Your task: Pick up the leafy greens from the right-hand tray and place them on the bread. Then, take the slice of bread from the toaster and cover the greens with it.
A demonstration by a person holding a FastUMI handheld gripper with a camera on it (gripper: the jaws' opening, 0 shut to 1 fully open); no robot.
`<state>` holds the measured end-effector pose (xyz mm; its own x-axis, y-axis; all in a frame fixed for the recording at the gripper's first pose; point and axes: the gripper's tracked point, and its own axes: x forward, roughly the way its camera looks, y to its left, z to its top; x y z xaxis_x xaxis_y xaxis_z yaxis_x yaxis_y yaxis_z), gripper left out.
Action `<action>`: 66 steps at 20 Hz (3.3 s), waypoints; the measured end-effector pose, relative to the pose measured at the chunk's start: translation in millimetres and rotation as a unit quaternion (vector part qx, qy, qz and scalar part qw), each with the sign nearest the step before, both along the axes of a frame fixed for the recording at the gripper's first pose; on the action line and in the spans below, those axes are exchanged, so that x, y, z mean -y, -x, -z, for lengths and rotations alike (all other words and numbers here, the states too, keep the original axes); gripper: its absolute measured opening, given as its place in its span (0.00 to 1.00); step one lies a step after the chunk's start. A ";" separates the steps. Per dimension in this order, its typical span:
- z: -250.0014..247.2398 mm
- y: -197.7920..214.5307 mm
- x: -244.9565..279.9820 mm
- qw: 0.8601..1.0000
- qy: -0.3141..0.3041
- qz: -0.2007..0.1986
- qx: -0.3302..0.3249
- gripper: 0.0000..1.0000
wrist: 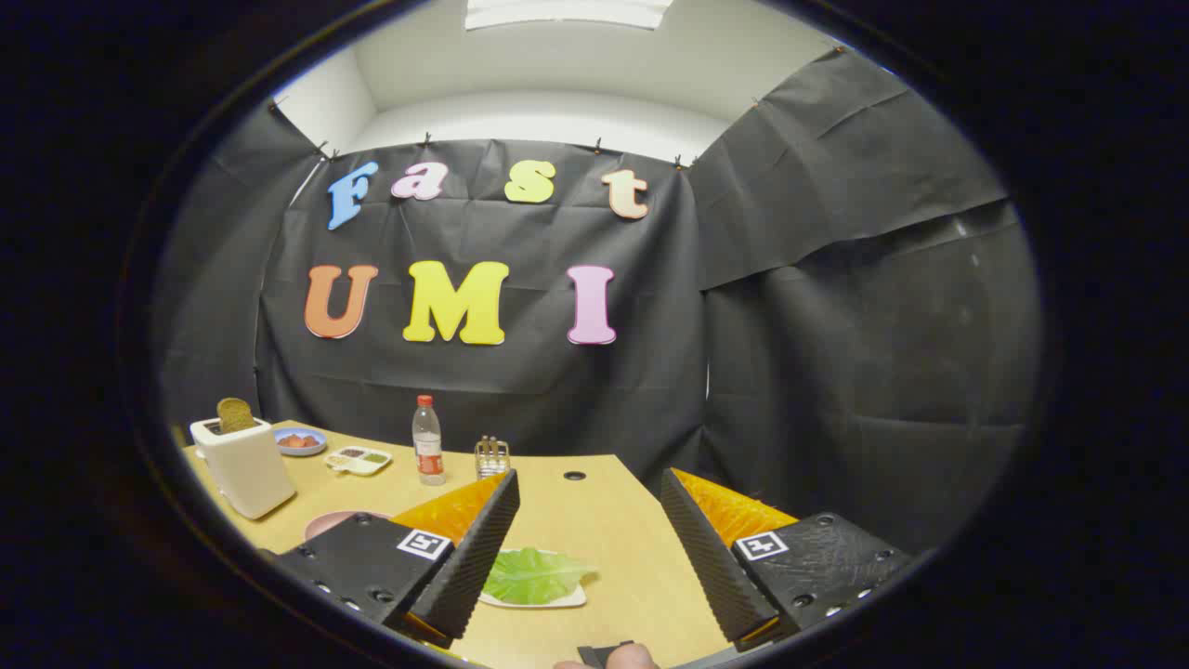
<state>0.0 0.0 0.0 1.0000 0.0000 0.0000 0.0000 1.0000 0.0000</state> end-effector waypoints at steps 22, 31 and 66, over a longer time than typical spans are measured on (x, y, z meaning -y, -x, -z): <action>24.8 -11.9 -6.1 1.000 -0.009 -0.011 -0.028 0.95; 100.4 -61.9 -10.7 0.984 -0.077 -0.048 -0.154 0.95; 197.9 -141.0 -24.6 0.890 -0.343 -0.007 -0.301 0.00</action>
<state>141.0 24.6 -197.9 0.8186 0.2180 -0.5314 0.1947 0.7651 0.6138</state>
